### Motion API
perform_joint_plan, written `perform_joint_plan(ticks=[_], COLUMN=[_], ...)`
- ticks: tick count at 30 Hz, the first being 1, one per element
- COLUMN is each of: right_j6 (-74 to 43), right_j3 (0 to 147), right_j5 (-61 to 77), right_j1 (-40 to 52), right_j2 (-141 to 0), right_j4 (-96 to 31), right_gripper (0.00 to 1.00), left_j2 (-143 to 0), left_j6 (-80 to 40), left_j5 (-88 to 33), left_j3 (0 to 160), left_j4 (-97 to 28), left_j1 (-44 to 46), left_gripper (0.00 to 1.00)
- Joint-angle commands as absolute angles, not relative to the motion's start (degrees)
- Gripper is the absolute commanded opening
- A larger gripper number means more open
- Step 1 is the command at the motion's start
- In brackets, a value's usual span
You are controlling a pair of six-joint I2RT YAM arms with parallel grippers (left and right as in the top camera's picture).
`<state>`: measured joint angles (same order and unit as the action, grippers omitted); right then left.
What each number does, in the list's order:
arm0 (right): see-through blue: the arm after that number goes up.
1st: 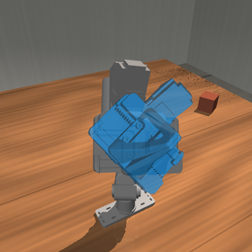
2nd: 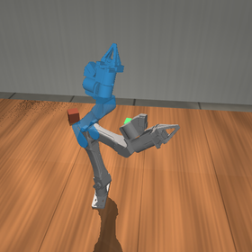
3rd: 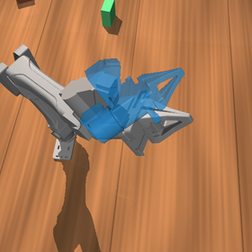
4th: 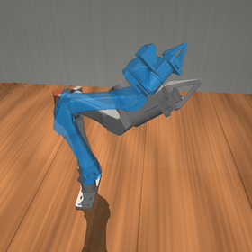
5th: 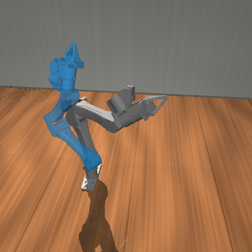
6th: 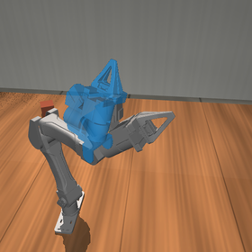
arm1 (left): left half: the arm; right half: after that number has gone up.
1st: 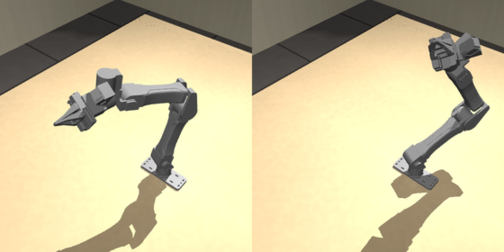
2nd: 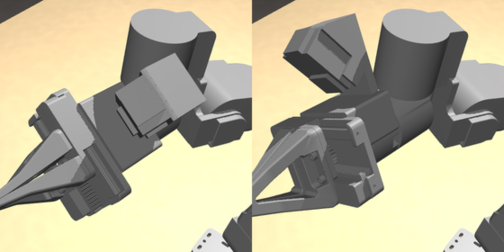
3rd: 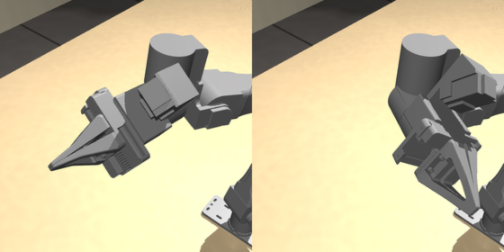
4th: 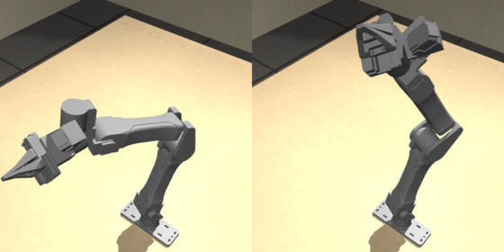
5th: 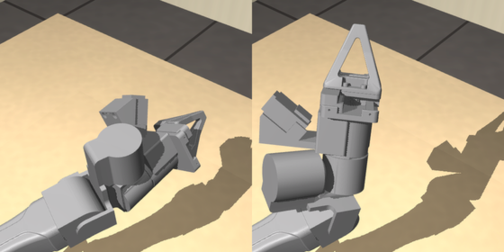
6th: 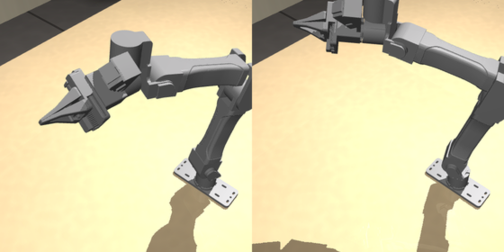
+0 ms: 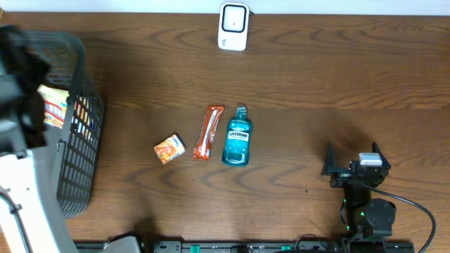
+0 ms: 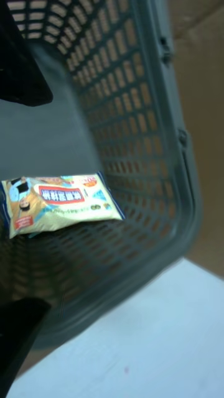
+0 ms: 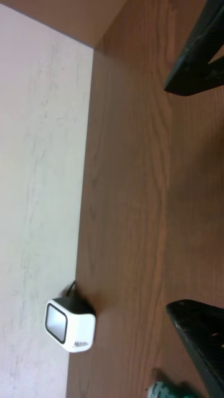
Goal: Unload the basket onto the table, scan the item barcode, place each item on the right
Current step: 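Release the orange packet and retract the left gripper toward the basket, then grasp the yellow wet-wipes pack in the basket with the left gripper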
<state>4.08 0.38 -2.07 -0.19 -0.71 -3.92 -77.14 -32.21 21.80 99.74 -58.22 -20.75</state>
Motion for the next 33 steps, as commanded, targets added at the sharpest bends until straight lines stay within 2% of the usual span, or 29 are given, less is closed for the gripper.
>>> perform_joint_plan(ticks=[1,3,6,10,12,18,21,33], right_j6=[4.80,4.80,4.80,4.80,4.78,4.80,4.80,4.78], right_j3=[0.32,0.32,0.32,0.32,0.32,0.32,0.32,0.32], right_j5=[-1.96,-1.96,-1.96,-1.96,-1.96,-1.96,-1.96,-1.96], right_j1=[-0.05,-0.05,-0.05,-0.05,-0.05,-0.05,-0.05,-0.05], right_j2=[-0.45,-0.45,-0.45,-0.45,-0.45,-0.45,-0.45,-0.45], right_j4=[-4.10,-4.10,-4.10,-4.10,-4.10,-4.10,-4.10,-4.10], right_gripper=[0.99,0.99,0.99,0.99,0.99,0.99,0.99,0.99], left_j2=[-80.86,-84.23,-89.01,-94.80,-99.02,-106.28,-109.84,-114.96], left_j6=[-33.76,-33.69,-32.62,-29.43,-23.79,-22.55,-18.39,-14.37], left_j5=[7.22,1.78,-1.08,-1.34,-4.23,-4.36,-8.49,-12.86], left_j3=[100.36,100.36,100.36,100.36,100.36,100.36,100.36,100.36], left_j4=[-57.80,-57.82,-57.87,-58.08,-57.78,-56.69,-55.55,-50.50], left_j1=[-30.87,-35.42,-37.47,-36.97,-36.01,-35.27,-35.27,-34.54], left_gripper=[0.98,0.98,0.98,0.98,0.98,0.98,0.98,0.98])
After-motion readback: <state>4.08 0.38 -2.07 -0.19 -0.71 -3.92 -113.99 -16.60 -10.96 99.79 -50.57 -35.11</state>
